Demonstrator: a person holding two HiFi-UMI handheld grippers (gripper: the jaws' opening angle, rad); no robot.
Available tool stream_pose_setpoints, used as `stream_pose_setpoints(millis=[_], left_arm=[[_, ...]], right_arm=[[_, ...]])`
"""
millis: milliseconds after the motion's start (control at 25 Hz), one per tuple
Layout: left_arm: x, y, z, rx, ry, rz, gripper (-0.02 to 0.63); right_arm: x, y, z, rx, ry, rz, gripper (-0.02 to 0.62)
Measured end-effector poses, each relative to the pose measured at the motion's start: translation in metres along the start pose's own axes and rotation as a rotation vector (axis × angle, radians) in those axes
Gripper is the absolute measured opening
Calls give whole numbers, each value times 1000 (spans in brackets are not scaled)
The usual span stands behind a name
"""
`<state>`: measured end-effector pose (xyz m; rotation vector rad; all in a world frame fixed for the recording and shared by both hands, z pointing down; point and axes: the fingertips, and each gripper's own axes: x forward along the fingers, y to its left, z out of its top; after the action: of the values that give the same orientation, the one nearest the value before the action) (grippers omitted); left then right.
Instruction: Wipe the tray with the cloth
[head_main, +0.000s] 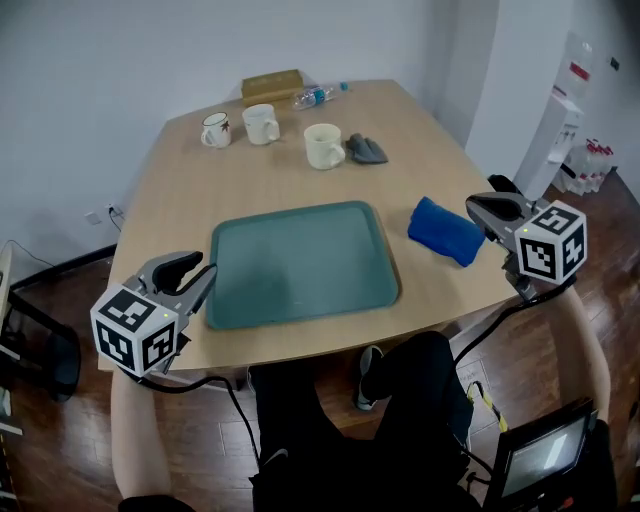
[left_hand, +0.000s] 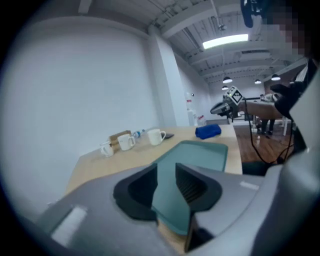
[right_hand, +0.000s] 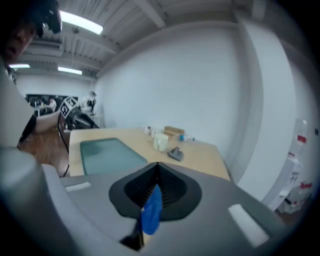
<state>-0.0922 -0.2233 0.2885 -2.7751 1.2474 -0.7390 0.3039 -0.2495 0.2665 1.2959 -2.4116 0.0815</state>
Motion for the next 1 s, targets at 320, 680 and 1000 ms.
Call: stream_pose_setpoints(millis=[320, 680, 1000], left_arm=[[-46, -84, 41, -18, -242, 104, 83], [-97, -184, 34, -144, -489, 220, 22], [-152, -223, 25, 32, -542, 295, 3]], right_arm=[[-71, 99, 18, 215, -423, -10, 5], [-100, 214, -5, 210, -512, -64, 5], [-117, 290, 8, 26, -565, -110, 5]])
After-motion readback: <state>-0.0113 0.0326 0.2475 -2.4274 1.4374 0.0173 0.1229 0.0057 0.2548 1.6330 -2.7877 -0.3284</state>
